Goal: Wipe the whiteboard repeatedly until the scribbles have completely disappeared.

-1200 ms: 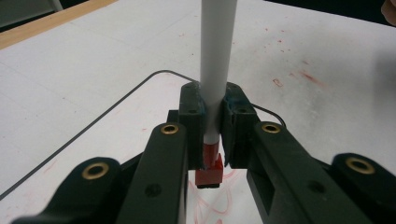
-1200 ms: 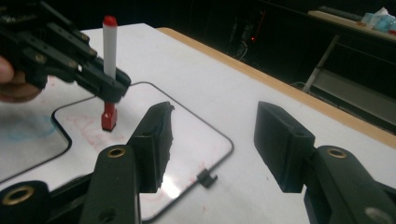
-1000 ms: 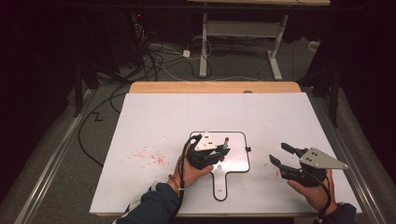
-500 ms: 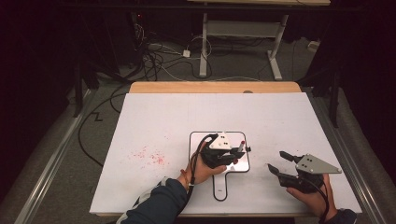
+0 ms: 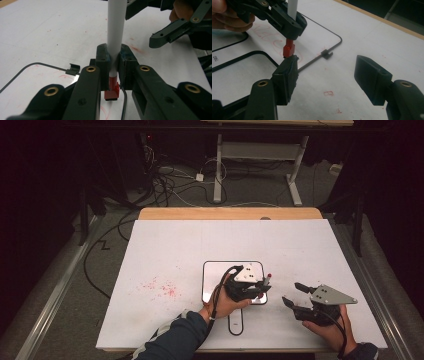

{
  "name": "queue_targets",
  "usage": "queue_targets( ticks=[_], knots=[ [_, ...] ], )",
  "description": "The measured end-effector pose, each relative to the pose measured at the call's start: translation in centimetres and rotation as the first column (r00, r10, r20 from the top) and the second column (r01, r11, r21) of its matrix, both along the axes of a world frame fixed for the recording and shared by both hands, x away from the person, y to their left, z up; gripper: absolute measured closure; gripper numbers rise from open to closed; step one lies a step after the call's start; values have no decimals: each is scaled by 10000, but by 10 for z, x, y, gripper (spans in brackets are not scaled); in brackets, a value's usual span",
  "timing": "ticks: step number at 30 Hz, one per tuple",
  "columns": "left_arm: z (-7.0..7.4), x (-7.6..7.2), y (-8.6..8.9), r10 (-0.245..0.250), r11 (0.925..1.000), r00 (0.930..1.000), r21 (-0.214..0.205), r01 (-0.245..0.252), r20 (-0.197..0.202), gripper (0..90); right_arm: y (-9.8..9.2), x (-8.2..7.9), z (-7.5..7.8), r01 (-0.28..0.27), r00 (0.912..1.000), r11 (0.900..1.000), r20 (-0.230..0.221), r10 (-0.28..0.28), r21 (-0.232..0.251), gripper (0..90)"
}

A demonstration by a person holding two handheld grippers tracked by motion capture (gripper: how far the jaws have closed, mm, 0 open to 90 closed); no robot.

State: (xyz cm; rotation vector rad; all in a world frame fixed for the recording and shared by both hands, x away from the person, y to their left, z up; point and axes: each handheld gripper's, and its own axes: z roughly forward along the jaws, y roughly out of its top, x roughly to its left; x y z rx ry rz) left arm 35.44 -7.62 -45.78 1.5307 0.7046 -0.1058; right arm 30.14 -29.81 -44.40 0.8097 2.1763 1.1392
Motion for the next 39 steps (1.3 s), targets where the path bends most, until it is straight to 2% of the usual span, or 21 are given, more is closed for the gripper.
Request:
queue_targets(
  ticks=[4, 7, 9, 12, 22, 29, 33, 39],
  knots=[
    [-6, 3, -3, 4, 9998, 10000, 209, -4, -19, 788, 0, -1, -1, -15, 10000, 9999, 24, 15, -111, 360],
    [-6, 3, -3, -38, 9999, 10000, 116, 39, -66, 788, -2, -2, -1, 19, 10000, 9999, 34, -19, -105, 359],
    [-6, 2, -3, -118, 9996, 9999, 242, 116, 59, 788, -3, -3, -2, 5, 10000, 9999, -8, -5, -153, 357],
    [-6, 2, -1, -115, 9997, 9999, 233, 114, 15, 789, -4, -4, -1, 40, 10000, 9999, 70, -39, -117, 357],
    [-7, -2, 14, -253, 9988, 9995, 429, 245, 167, 789, 0, -6, 1, -132, 9997, 9998, 204, 135, -160, 354],
    [-5, -4, 27, -114, 9979, 9998, 643, 105, 141, 789, 2, -5, 2, -196, 9996, 9997, 196, 199, -166, 352],
    [-4, -5, 37, -17, 9960, 9998, 898, 0, 185, 789, 4, -5, 2, -230, 9996, 9996, 177, 232, -148, 349],
    [-4, -5, 50, 96, 9954, 9999, 948, -100, 47, 789, 6, -4, 1, -317, 9994, 9992, 128, 320, -236, 343]
  ],
)
